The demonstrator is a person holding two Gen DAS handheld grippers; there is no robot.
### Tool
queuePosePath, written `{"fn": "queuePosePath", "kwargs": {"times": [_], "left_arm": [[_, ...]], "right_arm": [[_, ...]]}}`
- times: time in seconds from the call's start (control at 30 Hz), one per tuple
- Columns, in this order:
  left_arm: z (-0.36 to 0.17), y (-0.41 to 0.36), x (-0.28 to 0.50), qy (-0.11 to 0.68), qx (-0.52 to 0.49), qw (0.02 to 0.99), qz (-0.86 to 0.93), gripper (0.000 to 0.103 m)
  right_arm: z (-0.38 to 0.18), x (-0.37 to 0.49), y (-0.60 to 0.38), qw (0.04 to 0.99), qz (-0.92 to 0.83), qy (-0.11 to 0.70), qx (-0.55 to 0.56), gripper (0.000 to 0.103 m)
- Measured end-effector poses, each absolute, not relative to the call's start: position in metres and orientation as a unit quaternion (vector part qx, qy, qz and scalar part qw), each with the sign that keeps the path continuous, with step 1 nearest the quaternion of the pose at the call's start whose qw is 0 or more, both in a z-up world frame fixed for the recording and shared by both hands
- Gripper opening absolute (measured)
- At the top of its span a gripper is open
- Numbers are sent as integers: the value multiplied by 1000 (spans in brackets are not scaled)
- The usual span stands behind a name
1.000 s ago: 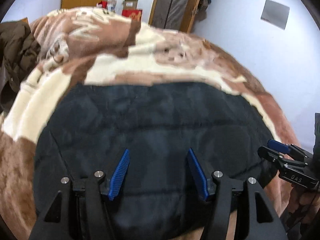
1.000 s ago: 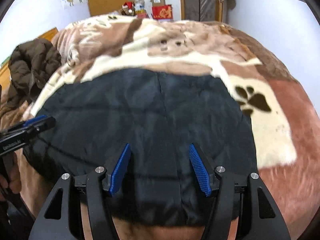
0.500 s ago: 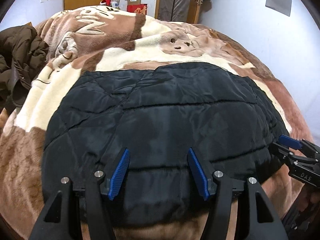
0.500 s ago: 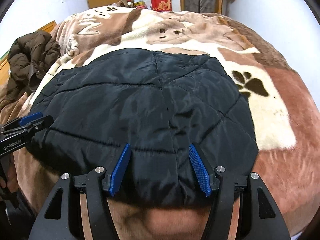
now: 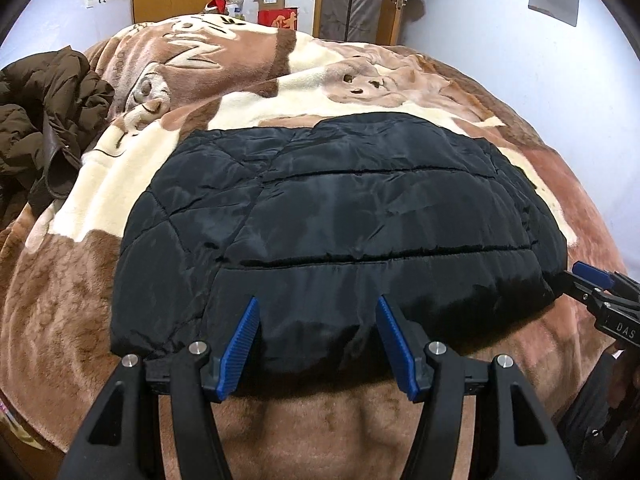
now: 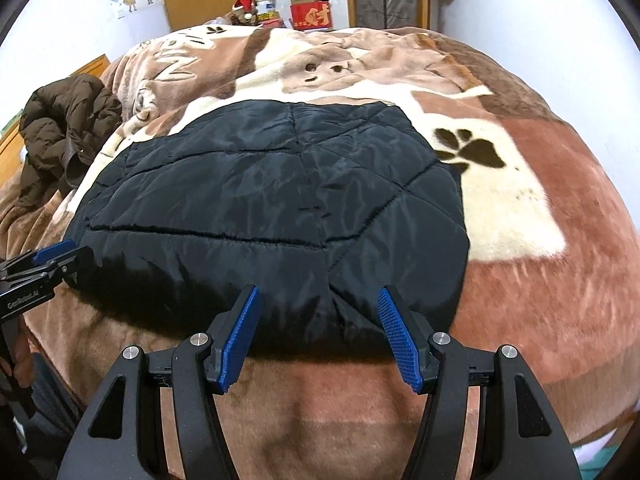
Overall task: Fold large clothes
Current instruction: 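Lower the folded black jacket flat and open both tools, then grasp the side of the folded black jacket with both tools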
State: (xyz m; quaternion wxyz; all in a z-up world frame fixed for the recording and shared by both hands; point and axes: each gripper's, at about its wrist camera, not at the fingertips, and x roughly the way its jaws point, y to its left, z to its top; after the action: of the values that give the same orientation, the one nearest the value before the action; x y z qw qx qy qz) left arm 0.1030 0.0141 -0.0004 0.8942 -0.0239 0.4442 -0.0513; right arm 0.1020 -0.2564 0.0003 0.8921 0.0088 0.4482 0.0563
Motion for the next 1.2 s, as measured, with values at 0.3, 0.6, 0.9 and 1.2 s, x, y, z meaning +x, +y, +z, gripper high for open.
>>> {"fn": "queuePosePath", "kwargs": {"times": [0.3, 0.6, 0.9, 1.2], "left_arm": [[2, 19, 103, 442, -18, 896, -40, 62], [-4, 40, 117, 444, -24, 895, -23, 63], [-12, 107, 154, 434, -35, 900, 28, 63], [-50, 147, 188, 449, -68, 890, 40, 73]], "right_arm": [[2, 103, -266, 897, 50, 438, 21, 62], [1, 119, -286, 900, 34, 433, 34, 62], [-12, 153, -320, 894, -1, 444, 61, 63], [-41, 179, -346, 876, 10, 473, 97, 71]]}}
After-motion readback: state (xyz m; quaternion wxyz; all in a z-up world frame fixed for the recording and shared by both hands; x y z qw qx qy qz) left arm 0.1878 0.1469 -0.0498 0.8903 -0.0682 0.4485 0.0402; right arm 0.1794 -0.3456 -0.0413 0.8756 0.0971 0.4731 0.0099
